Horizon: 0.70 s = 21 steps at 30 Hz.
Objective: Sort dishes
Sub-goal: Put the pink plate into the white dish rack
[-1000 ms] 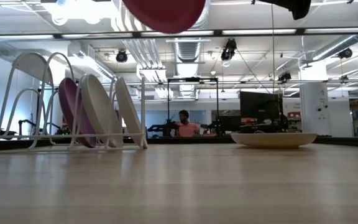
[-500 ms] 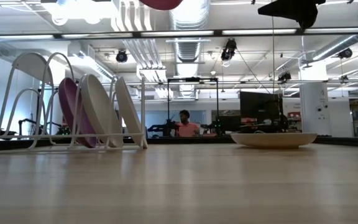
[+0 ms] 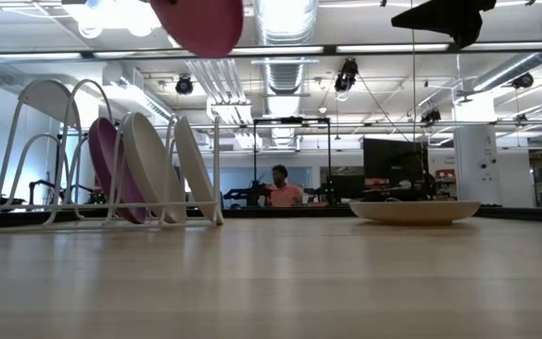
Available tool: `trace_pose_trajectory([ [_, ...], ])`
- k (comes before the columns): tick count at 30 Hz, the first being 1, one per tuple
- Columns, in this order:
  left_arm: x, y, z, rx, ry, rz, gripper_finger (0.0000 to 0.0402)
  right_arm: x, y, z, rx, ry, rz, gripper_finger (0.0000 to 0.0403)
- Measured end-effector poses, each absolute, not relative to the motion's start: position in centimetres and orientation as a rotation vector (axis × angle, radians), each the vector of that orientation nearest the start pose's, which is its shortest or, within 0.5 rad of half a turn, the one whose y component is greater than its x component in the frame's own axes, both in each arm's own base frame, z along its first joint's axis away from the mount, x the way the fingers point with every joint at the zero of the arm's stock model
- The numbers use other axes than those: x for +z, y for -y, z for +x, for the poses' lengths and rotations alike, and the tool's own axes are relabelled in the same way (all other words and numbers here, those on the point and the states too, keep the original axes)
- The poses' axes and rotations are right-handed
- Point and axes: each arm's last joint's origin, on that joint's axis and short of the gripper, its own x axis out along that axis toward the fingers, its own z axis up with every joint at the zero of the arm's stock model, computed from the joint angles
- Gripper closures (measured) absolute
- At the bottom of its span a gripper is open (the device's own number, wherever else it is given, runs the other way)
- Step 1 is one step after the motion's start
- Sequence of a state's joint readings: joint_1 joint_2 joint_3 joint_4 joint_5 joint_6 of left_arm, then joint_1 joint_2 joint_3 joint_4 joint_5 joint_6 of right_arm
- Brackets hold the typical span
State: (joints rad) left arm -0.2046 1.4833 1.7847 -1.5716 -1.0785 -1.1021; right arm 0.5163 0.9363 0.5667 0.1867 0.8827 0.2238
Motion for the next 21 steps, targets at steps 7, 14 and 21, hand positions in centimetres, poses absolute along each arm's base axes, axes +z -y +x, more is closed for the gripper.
trace_pose_trajectory([
  [7,44.1,-1.1,19.8,1.148,-0.515,-0.453,0.0377,26.8,-7.8,18.4,-0.379,-0.098,0.104,0.0146],
  [14,46.7,-2.8,13.8,1.182,-0.348,-0.615,0.0377,26.8,-7.8,18.3,-0.379,-0.101,0.102,0.0141],
  [21,47.2,-3.4,11.6,1.176,-0.327,-0.714,0.0377,26.8,-7.8,18.3,-0.379,-0.101,0.102,0.0148],
])
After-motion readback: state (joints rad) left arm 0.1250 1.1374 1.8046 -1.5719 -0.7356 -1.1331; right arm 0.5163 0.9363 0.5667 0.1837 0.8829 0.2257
